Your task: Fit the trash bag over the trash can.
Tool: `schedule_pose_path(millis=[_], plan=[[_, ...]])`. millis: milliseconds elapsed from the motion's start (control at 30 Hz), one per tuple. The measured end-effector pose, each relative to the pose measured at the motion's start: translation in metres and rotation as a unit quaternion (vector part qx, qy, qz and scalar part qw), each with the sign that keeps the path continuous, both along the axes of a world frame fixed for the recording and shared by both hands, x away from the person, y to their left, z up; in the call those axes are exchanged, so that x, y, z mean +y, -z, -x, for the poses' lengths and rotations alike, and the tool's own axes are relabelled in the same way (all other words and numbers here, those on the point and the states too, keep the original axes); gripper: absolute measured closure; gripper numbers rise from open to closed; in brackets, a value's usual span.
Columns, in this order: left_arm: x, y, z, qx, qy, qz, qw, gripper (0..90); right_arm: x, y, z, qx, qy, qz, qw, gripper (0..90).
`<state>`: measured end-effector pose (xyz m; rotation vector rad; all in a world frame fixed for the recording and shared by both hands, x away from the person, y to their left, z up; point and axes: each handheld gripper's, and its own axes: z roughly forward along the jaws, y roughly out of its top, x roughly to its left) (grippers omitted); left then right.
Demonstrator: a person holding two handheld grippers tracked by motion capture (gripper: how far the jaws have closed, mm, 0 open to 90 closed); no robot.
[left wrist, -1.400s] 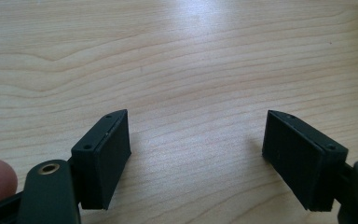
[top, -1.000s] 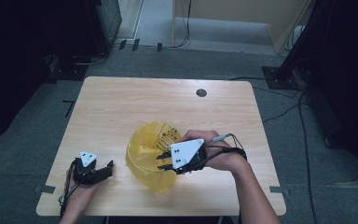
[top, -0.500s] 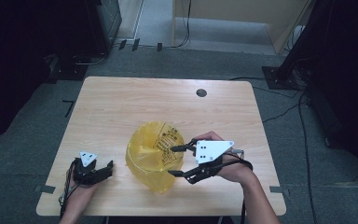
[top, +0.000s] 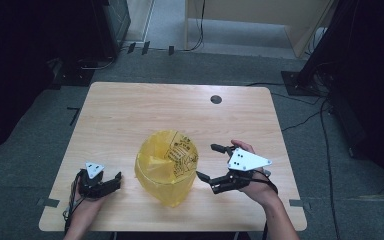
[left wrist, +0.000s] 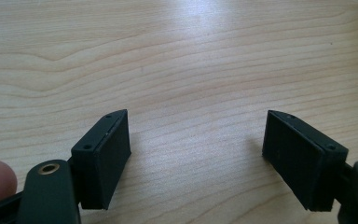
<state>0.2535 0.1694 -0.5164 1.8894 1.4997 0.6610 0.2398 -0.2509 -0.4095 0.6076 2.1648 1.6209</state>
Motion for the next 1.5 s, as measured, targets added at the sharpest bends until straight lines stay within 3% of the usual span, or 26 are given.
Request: schedule_pose_path(millis=[300, 533, 800, 900, 1067, 1300, 1433, 1500], plan=[[0.000, 0.000, 0.000, 0.000, 0.000, 0.000, 1.0000, 22.8, -0.009, 0.034, 0.001, 0.046, 0.049, 0.008, 0.9977, 4.2], [0.000, 0.000, 0.000, 0.000, 0.000, 0.000, 1.0000, 22.8, -0.014, 0.063, -0.002, 0.081, 0.098, 0.031, 0.9913, 3.5], [0.000, 0.000, 0.000, 0.000, 0.000, 0.000, 1.0000, 22.8, -0.031, 0.082, -0.010, 0.118, 0.176, 0.034, 0.9767, 3.5], [0.000, 0.000, 0.000, 0.000, 0.000, 0.000, 1.0000, 22.8, -0.038, 0.085, -0.012, 0.135, 0.204, 0.025, 0.9694, 2.7], [0.000, 0.000, 0.000, 0.000, 0.000, 0.000, 1.0000, 22.8, -0.047, 0.091, -0.014, 0.150, 0.236, 0.029, 0.9595, 0.0], [0.000, 0.000, 0.000, 0.000, 0.000, 0.000, 1.0000, 22.6, -0.061, 0.094, -0.016, 0.166, 0.285, 0.033, 0.9435, 0.0], [0.000, 0.000, 0.000, 0.000, 0.000, 0.000, 1.0000, 22.6, -0.073, 0.099, -0.016, 0.176, 0.318, 0.044, 0.9305, 0.0], [0.000, 0.000, 0.000, 0.000, 0.000, 0.000, 1.0000, 22.6, -0.078, 0.101, -0.016, 0.181, 0.326, 0.044, 0.9268, 0.0]])
